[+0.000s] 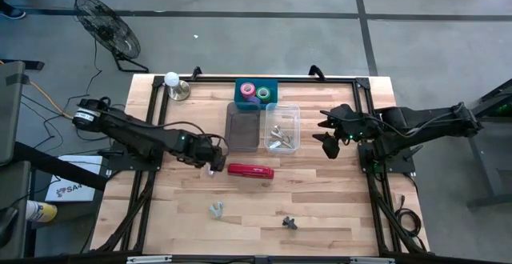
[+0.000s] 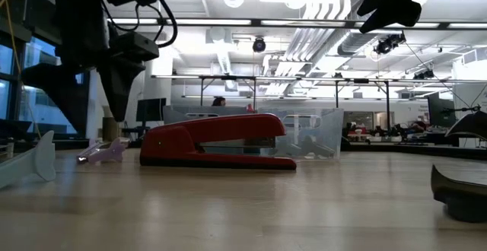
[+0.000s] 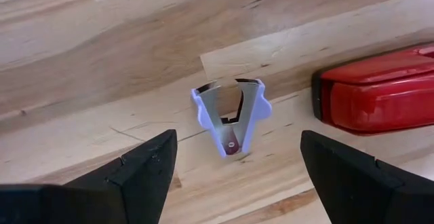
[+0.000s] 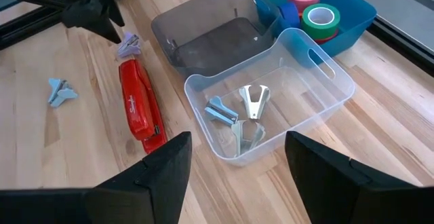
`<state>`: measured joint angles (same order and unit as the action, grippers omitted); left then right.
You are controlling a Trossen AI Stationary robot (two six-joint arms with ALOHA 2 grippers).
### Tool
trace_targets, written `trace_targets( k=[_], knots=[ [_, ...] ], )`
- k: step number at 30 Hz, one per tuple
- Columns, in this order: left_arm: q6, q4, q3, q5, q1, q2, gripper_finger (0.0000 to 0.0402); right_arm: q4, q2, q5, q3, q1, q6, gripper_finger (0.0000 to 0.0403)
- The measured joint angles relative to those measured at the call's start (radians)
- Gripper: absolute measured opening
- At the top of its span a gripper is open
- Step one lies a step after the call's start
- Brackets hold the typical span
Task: Pick and place Stapler, Stapler remover, tape
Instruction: Put the purple staple remover into the transparent bin
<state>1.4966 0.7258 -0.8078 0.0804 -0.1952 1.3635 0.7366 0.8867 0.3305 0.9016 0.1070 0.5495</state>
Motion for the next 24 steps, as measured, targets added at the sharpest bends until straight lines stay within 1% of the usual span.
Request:
trace_targets(
  k=[7,13,24],
  knots=[
    [0.02,-0.028,-0.001,0.005,-0.036,0.06,0.0307,0.0,0.0,0.0,0.0,0.0,0.01,0.0229],
    [0.02,-0.115,-0.002,0.013,-0.035,0.111,0.0307,0.001,0.002,0.0,0.0,0.0,0.011,0.0229],
    [0.02,-0.102,-0.004,0.031,-0.035,0.207,0.0307,0.003,0.002,0.0,0.0,0.0,0.019,0.0229]
  ],
)
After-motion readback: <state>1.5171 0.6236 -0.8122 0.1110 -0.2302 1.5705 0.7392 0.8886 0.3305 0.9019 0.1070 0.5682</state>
